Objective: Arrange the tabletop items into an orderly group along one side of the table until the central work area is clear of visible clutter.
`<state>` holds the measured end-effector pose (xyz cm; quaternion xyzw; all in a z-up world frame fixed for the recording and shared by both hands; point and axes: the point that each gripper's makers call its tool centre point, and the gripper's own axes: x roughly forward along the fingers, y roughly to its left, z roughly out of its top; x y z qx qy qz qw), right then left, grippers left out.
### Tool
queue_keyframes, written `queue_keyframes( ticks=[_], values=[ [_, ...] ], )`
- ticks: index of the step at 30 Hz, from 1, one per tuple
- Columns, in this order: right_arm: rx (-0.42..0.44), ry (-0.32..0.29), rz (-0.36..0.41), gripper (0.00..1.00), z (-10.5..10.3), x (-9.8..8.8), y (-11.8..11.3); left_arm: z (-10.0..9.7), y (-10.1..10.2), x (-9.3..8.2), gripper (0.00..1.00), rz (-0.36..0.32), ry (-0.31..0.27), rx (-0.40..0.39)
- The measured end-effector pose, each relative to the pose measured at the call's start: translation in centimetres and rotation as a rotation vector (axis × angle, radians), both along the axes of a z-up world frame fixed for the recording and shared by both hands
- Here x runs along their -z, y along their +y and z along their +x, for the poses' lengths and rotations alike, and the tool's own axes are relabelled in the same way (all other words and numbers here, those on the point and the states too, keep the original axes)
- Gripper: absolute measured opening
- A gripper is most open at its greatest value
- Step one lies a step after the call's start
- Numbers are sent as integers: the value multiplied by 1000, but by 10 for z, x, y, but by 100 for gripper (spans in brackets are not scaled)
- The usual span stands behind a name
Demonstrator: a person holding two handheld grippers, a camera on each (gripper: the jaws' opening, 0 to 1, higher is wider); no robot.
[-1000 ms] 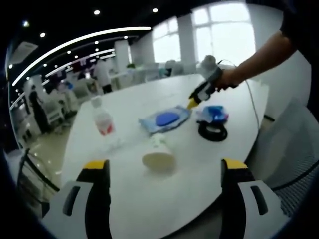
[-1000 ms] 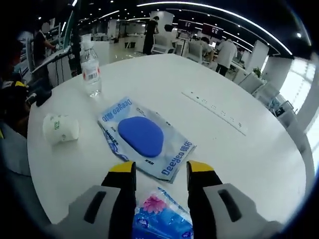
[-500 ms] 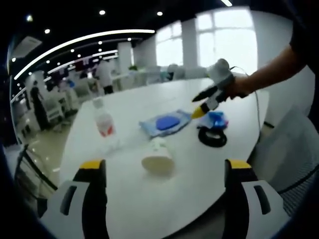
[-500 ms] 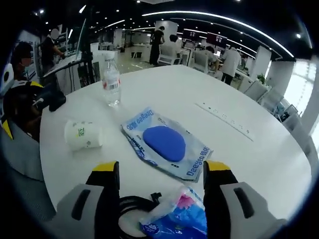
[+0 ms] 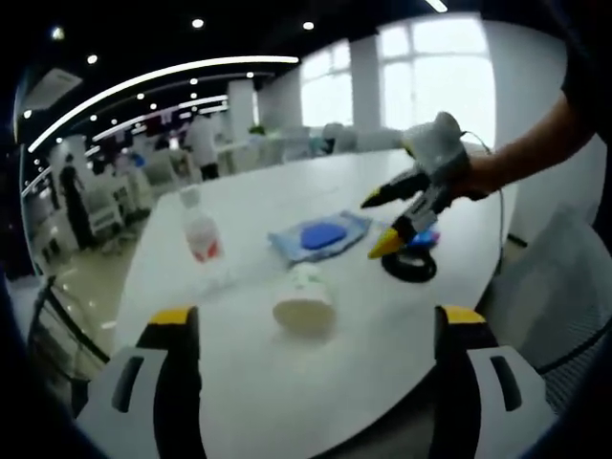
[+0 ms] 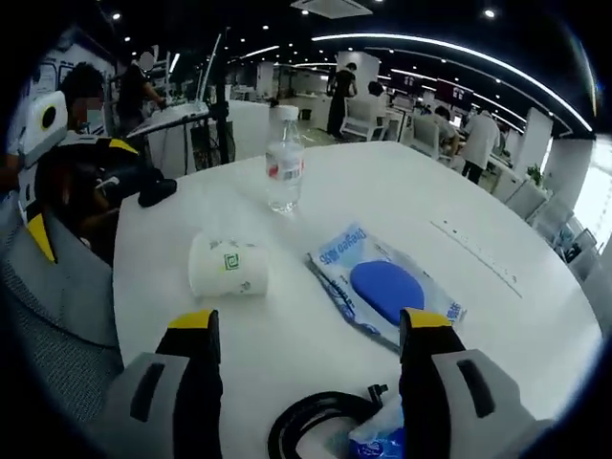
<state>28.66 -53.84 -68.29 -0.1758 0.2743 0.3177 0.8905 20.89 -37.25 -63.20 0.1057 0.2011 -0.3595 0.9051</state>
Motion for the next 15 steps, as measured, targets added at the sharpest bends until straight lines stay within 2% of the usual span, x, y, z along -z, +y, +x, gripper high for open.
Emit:
queue_keyframes(
  ticks=[5, 15],
  values=[
    [-57, -5, -4, 76, -6, 2, 22, 1, 1, -1, 100, -2, -1, -11],
    [-114, 13, 3, 74, -13, 8, 55, 2, 2, -2, 100, -4, -4, -24]
  ],
)
